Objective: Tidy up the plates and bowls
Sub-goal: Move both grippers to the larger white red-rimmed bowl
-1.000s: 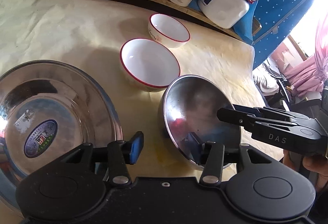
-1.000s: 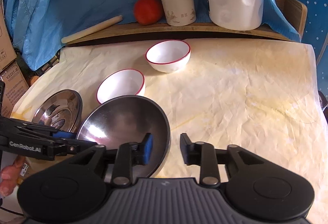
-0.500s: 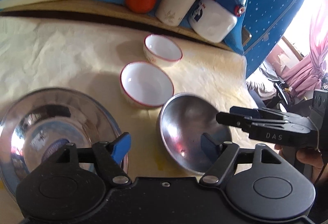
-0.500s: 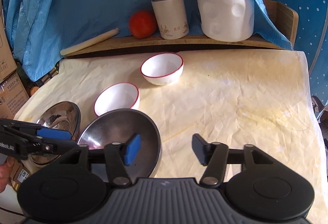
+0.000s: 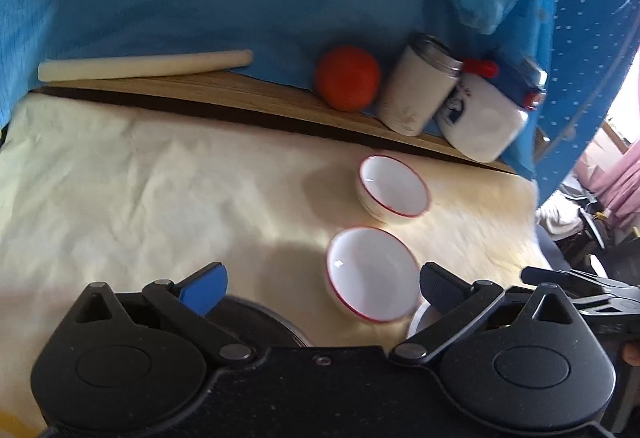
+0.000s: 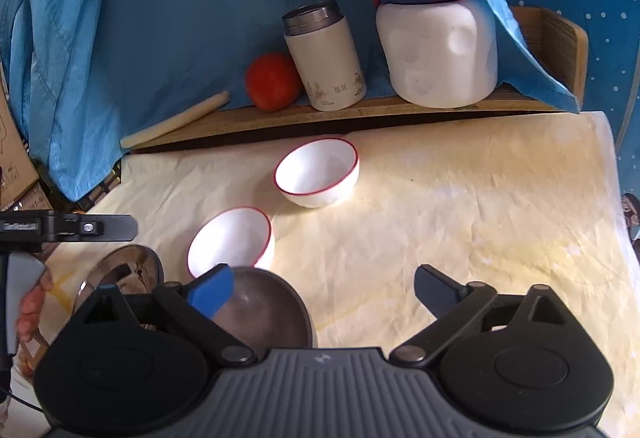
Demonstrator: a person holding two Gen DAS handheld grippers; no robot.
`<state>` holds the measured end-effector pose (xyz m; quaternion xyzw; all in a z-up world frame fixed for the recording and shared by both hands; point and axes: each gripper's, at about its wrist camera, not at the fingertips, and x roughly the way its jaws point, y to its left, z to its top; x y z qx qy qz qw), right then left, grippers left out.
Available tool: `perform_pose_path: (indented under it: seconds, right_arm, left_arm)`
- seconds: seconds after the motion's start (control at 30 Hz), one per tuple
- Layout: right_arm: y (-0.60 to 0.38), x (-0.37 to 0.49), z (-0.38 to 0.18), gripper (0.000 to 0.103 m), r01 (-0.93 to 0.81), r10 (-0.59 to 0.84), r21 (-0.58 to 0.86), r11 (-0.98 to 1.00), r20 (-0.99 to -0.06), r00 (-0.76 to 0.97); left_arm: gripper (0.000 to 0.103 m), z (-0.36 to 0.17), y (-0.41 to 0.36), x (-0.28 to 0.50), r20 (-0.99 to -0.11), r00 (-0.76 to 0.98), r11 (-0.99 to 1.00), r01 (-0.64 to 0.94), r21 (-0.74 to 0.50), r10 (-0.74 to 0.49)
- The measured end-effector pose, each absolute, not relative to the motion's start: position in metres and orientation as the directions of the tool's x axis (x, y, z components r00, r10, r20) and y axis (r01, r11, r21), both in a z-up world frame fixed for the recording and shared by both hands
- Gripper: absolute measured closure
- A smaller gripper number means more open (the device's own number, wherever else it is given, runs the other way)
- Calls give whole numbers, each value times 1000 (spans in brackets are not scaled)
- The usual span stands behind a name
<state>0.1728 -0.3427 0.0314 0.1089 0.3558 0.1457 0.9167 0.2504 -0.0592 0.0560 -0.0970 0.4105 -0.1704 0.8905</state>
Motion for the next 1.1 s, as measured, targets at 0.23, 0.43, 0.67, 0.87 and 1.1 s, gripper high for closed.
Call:
perform_pose_path:
  seconds: [0.23, 0.43, 0.67, 0.87, 1.1]
  right_arm:
    - [-335, 198, 29, 0, -216, 382, 328, 920, -624, 681]
    - [-326, 220, 21, 0, -233, 404, 336, 913, -652, 642]
    - [-314, 236, 14, 0, -249, 403, 318, 915, -686, 606]
    - [-307, 244, 8, 1, -254, 396, 303, 918, -711, 582]
    - [-298, 248, 4, 16, -274, 403, 298, 914, -733, 548]
  left_arm:
    - [1, 37, -68, 281, -753, 563, 938, 250, -239, -342]
    - [1, 23, -72, 296, -781, 527, 938, 262, -225, -335]
    - [1, 13, -76, 306, -802, 495, 935, 286, -212, -333]
    - [1, 6, -79, 312, -817, 458, 927, 299, -228, -349]
    - [7, 2, -80, 312, -821, 421, 911, 315, -267, -386]
